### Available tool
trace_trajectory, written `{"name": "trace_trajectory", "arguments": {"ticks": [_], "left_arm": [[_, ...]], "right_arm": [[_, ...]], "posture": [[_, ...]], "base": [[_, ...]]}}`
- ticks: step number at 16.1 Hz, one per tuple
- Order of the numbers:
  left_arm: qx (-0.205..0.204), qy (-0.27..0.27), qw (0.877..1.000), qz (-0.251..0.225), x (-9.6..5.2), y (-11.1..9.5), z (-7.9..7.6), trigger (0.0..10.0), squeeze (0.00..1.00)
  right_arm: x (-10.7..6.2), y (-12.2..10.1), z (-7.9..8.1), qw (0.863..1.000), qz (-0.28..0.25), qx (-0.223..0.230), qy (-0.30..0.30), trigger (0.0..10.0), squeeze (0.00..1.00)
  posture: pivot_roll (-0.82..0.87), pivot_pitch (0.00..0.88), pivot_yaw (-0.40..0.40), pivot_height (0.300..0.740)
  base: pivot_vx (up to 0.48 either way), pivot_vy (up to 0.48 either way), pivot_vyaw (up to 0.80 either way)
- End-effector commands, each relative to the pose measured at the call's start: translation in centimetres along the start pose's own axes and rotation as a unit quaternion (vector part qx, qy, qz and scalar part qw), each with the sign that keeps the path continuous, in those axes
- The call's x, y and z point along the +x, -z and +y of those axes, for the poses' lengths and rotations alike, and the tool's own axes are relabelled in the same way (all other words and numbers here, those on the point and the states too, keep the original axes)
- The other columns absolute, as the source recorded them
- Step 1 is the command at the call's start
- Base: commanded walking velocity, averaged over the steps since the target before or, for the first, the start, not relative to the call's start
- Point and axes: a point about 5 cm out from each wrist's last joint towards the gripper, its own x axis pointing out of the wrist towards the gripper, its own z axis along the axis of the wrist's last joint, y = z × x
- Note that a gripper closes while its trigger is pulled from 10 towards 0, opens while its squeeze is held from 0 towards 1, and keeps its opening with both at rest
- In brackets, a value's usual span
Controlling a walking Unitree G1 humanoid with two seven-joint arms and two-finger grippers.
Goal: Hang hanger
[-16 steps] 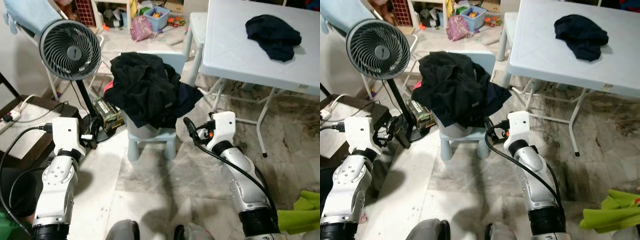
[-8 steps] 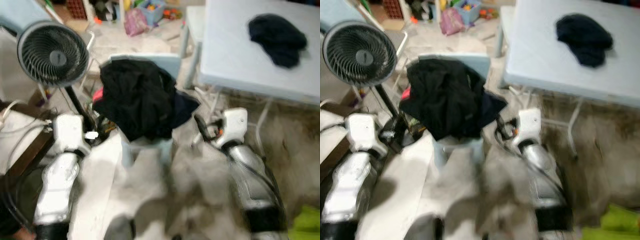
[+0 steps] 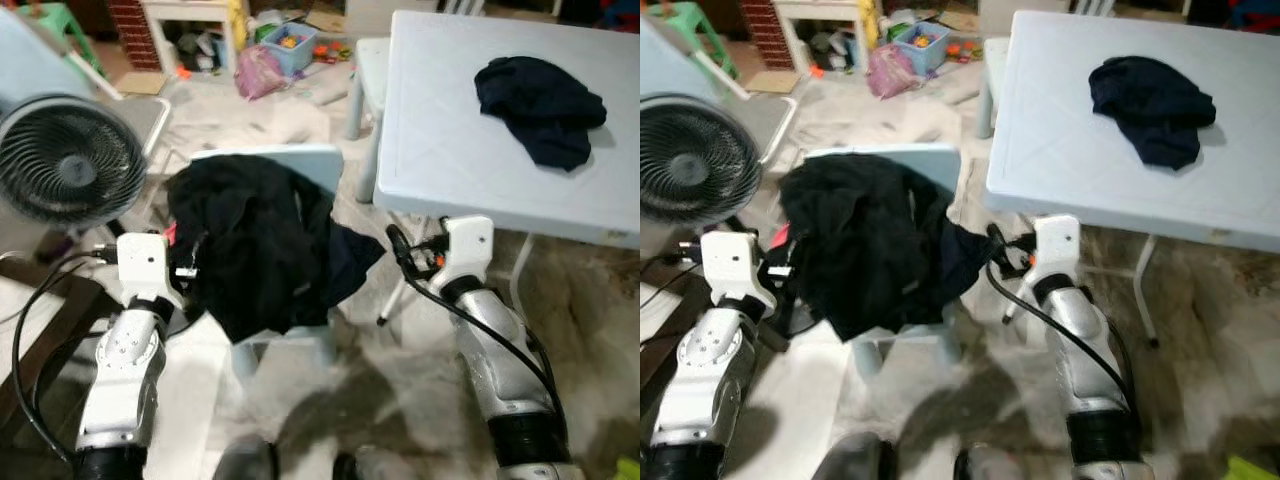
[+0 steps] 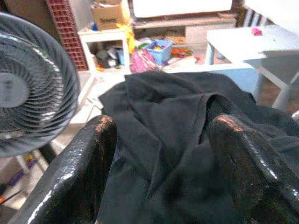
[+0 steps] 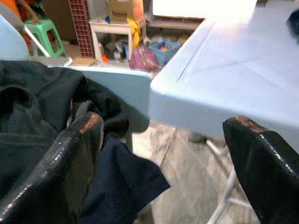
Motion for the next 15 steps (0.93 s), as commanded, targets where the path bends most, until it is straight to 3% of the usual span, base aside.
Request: {"name": "trace_trajectory", "arguments": {"ticks": [1,3,7,15], "left_arm": [[0.001,0.01,1.0,0.008,-0.12,0.22,-0.31,10.0,0.0],[-0.001,0.019,1.0,0.012,-0.18,0.33,-0.61,10.0,0.0],[0.005,0.022,1.0,0.017,-0.08,0.39,-0.74,10.0,0.0],[-0.006,0.014,1.0,0.018,0.1,0.38,-0.85,10.0,0.0]], "right_arm": [[-0.12,-0.06,-0.38,1.0,0.0,-0.007,0.006,10.0,0.0],[-0.04,-0.09,-0.35,1.0,0.0,-0.008,0.006,10.0,0.0],[0.02,-0.07,-0.37,1.0,0.002,-0.007,0.007,10.0,0.0],[0.06,-0.01,-0.41,1.0,0.002,-0.014,0.005,10.0,0.0]], "posture": [[0.03,0.131,-0.027,0.74],[0.03,0.131,-0.027,0.74],[0.03,0.131,-0.03,0.74],[0.04,0.13,-0.035,0.74]], "base": [[0.0,0.0,0.0],[0.0,0.0,0.0],[0.0,0.0,-0.69],[0.0,-0.03,0.0]]}}
